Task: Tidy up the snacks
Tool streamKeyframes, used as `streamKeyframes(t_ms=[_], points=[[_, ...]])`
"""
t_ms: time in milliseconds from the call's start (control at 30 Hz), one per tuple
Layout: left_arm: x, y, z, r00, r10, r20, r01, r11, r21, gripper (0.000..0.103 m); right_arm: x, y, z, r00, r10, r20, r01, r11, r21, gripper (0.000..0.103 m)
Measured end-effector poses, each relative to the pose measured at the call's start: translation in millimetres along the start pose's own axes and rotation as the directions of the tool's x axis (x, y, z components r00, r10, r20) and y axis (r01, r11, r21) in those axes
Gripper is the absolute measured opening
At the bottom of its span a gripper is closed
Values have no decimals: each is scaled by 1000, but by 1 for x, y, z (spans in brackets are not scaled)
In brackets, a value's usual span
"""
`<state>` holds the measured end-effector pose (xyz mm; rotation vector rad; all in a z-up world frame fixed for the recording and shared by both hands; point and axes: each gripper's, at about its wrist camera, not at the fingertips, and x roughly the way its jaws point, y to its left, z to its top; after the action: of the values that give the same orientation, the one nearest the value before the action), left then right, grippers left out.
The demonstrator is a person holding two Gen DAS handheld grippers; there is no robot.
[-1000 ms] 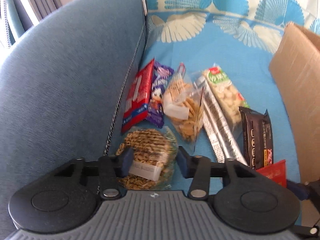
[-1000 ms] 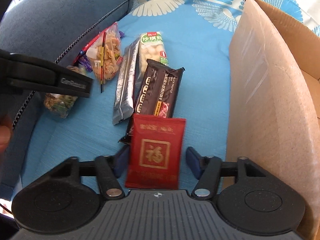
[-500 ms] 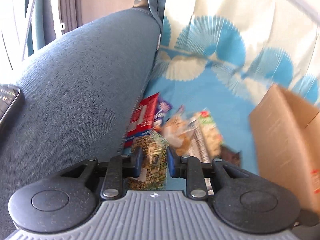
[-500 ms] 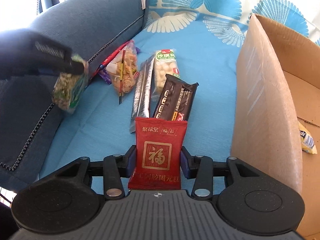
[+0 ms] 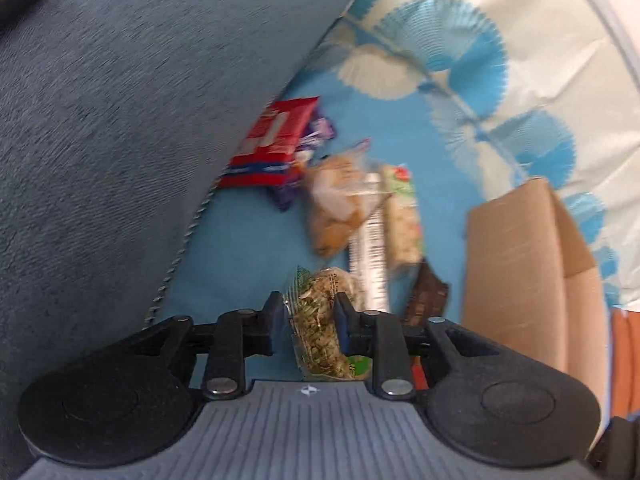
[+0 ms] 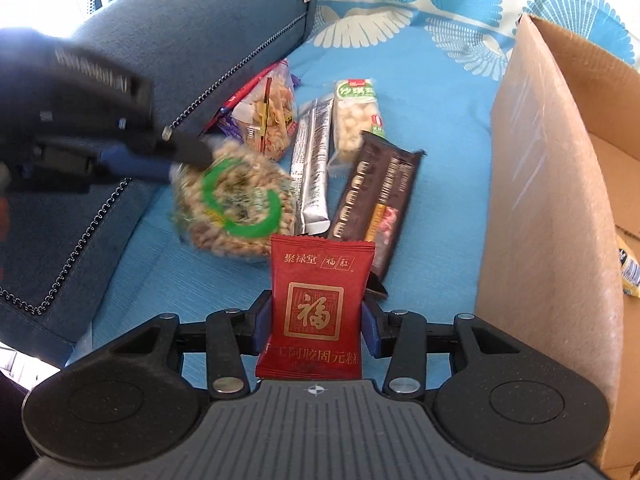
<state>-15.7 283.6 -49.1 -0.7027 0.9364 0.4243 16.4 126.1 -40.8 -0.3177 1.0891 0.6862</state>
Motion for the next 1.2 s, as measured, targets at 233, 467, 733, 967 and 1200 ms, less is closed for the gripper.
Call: streamKeyframes(t_ms=[233, 467, 733, 967, 1200], points=[[7, -16, -4, 998, 55, 5, -55, 993, 101, 77, 9, 4, 1, 999, -13, -37, 12, 1000, -14, 49], [34, -37, -10, 993, 107, -57, -95, 977, 189, 93, 14, -1, 0, 998, -25, -49, 25, 1000, -8, 55], [59, -57, -18, 967, 246, -67, -219, 936, 276, 98, 18, -5, -1, 998, -31, -54, 30, 1000, -8, 57], [64, -53, -16, 965, 246, -84, -216, 938, 272, 96, 18, -4, -4, 998, -44, -51, 42, 999, -23, 57], [52, -41, -12, 972, 229, -55, -208, 943, 258, 89, 11, 0, -8, 998, -57, -31, 56, 997, -45, 46]])
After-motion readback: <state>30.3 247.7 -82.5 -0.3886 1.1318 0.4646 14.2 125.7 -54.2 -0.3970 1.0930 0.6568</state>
